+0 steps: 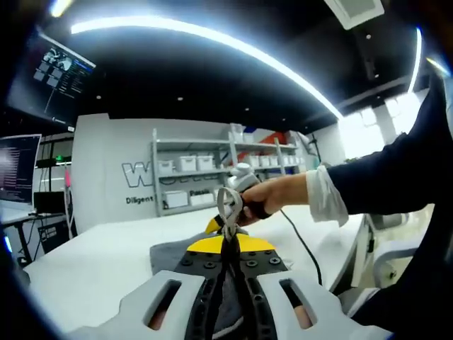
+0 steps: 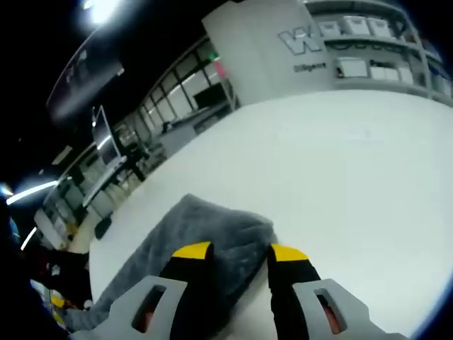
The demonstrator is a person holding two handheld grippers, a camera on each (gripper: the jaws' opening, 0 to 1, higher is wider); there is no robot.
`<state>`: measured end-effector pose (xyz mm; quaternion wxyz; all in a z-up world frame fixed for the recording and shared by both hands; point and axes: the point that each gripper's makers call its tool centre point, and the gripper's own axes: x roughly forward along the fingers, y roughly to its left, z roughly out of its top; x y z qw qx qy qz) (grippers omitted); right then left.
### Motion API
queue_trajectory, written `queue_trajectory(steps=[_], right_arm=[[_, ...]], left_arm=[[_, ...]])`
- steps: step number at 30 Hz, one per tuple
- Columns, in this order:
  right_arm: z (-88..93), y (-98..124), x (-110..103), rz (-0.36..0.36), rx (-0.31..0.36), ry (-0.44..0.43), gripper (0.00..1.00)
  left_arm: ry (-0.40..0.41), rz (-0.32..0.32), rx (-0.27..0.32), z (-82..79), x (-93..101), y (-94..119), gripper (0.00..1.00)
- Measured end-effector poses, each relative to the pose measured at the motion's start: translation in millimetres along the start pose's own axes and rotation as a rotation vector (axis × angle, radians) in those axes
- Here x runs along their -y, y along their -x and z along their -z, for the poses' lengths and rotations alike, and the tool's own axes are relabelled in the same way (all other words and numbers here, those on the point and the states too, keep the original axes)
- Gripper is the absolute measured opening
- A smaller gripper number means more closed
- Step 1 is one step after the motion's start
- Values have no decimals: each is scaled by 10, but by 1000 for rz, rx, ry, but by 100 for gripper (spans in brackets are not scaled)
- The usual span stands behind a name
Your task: Open the folded towel by lifting each exposed corner and separating the folded layers until the towel lies flat within the target outline without major curled edges
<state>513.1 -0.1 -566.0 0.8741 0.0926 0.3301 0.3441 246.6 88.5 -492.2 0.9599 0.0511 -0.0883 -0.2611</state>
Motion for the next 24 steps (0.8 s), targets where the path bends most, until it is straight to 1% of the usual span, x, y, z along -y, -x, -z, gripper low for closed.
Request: queue_trajectory(steps=[10, 14, 20, 22, 24], right_arm=[[-38, -21, 30, 15, 0, -19, 29], [-35, -11, 46, 19, 2, -39, 29], [-61, -38, 1, 3, -6, -60, 28], [-101, -49, -18, -13, 7, -101, 28], [-114, -57, -16, -15, 7, -111, 27]], left_arm=[[3, -67, -1, 5, -230, 102, 4], [8, -81, -5, 19, -290, 123, 4], [3, -100, 0, 6, -366, 167, 4], [5, -103, -1, 8, -384, 178, 4], [-2, -110, -5, 13, -413, 193, 4]])
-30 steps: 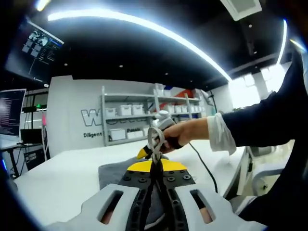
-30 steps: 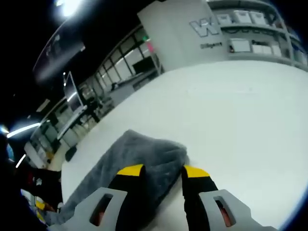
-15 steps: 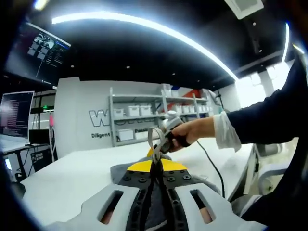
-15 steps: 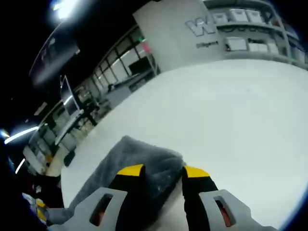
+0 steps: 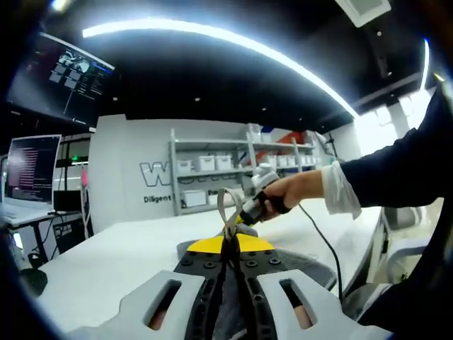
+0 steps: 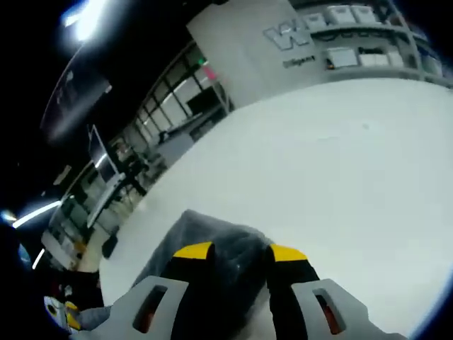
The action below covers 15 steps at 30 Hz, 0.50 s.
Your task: Open the folded towel by lifting each exposed corner and separating the folded layers until the towel lies flat within the target outline without major curled edges
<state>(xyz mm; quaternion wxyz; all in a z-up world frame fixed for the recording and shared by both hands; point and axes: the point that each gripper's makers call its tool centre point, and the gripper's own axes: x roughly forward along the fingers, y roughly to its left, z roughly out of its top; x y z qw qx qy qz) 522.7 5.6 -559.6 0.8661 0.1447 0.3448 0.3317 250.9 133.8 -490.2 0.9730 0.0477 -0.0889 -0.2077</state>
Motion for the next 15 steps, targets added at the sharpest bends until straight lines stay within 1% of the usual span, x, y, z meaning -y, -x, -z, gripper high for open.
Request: queue_trajectory(steps=[3, 6, 15], right_arm=[[14, -24, 4, 8, -14, 3, 25], [-31, -34, 3, -2, -2, -27, 21], [-113, -47, -116, -12, 4, 5, 7]], left_arm=[[-1, -9, -1, 3, -42, 27, 4], [-1, -15, -2, 8, -73, 51, 4], [9, -34, -3, 47, -175, 172, 4]])
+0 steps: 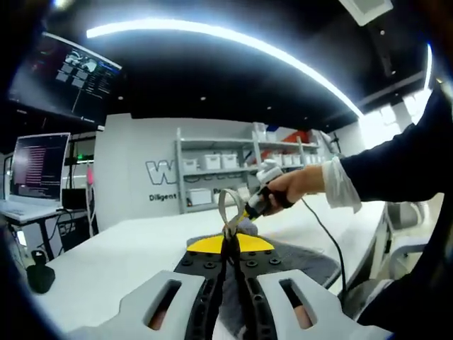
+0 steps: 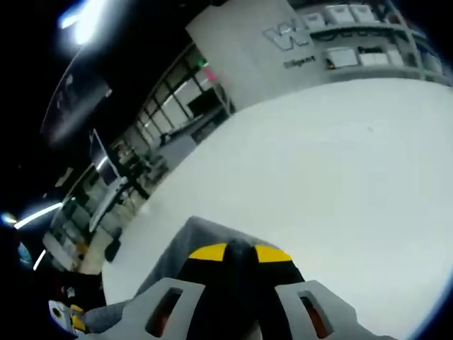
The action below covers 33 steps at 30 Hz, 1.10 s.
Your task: Open the folded towel by lifting each exposed corner and separating the folded layers until the towel lies flat within the target outline without major curled edges
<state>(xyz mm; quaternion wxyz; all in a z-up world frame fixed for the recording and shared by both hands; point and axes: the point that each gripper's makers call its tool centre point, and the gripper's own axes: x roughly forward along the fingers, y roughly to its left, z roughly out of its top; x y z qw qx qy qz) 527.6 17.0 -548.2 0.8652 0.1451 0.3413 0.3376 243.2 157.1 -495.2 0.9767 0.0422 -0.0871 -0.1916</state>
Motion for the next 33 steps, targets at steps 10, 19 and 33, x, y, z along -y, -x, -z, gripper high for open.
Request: queue_trajectory(steps=[10, 19, 33], right_arm=[[-104, -46, -237, -9, 12, 29, 3], [-273, -153, -472, -38, 18, 54, 3], [-333, -255, -918, -124, 36, 48, 3]], left_arm=[[-3, -18, 27, -81, -92, 123, 4], [-19, -52, 60, -220, -210, 217, 3], [-64, -110, 124, -412, -350, 351, 3]])
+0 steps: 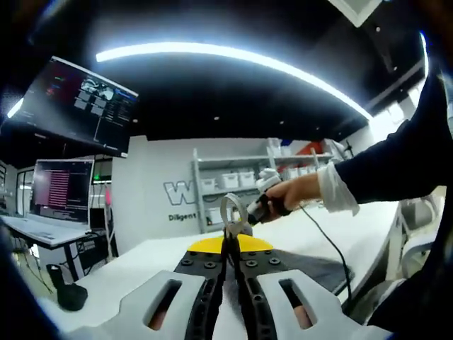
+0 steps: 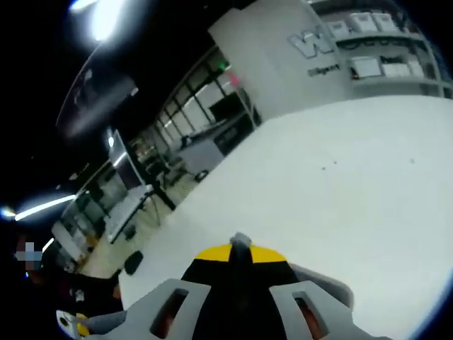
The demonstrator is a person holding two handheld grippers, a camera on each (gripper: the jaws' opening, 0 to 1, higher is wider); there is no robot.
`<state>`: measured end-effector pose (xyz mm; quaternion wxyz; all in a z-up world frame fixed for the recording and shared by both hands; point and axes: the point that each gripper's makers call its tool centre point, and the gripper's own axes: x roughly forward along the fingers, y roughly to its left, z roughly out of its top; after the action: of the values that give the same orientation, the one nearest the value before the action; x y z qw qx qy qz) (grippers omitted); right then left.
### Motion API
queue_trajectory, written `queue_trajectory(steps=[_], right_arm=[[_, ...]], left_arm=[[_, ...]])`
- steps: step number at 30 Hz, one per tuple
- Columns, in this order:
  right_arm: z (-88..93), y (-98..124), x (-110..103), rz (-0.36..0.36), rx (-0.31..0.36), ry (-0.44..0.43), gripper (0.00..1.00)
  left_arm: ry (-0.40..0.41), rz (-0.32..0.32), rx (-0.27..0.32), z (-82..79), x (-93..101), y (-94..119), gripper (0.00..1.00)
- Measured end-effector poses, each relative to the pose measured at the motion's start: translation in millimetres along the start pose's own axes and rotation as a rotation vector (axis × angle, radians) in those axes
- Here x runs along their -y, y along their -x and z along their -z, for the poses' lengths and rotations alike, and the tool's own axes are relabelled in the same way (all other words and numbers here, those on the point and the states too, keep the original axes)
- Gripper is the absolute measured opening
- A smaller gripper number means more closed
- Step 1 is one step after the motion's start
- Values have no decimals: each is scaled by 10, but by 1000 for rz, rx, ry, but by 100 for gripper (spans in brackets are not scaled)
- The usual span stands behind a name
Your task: Open the folded towel by lifting each exposed corner and separating the folded layers until the towel lies flat within the target outline without major curled edges
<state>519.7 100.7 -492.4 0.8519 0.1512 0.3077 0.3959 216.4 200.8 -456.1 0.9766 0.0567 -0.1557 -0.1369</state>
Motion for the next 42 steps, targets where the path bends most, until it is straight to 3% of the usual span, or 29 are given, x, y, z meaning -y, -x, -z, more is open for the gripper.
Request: queue_trajectory(steps=[8, 14, 19, 22, 34, 40, 42], right_arm=[[-80, -165, -187, -20, -16, 28, 3], [39, -248, -380, -28, -40, 72, 3], [-7, -399, -443, -32, -58, 101, 3], [-88, -498, -457, -43, -61, 100, 3], [31, -613, -777, -79, -62, 154, 3], [-53, -851, -888, -92, -69, 172, 3], [-5, -849, -942, -96, -71, 183, 3]], left_arm=[[2, -37, 18, -40, -137, 51, 3], [-18, -63, 16, -28, -240, 105, 3], [-6, -76, 17, -39, -301, 133, 3], [-51, -87, 21, -61, -308, 156, 3], [-73, -109, 15, -37, -391, 246, 3], [-67, -122, 13, -38, -472, 296, 3], [-70, -127, 10, -27, -490, 307, 3]])
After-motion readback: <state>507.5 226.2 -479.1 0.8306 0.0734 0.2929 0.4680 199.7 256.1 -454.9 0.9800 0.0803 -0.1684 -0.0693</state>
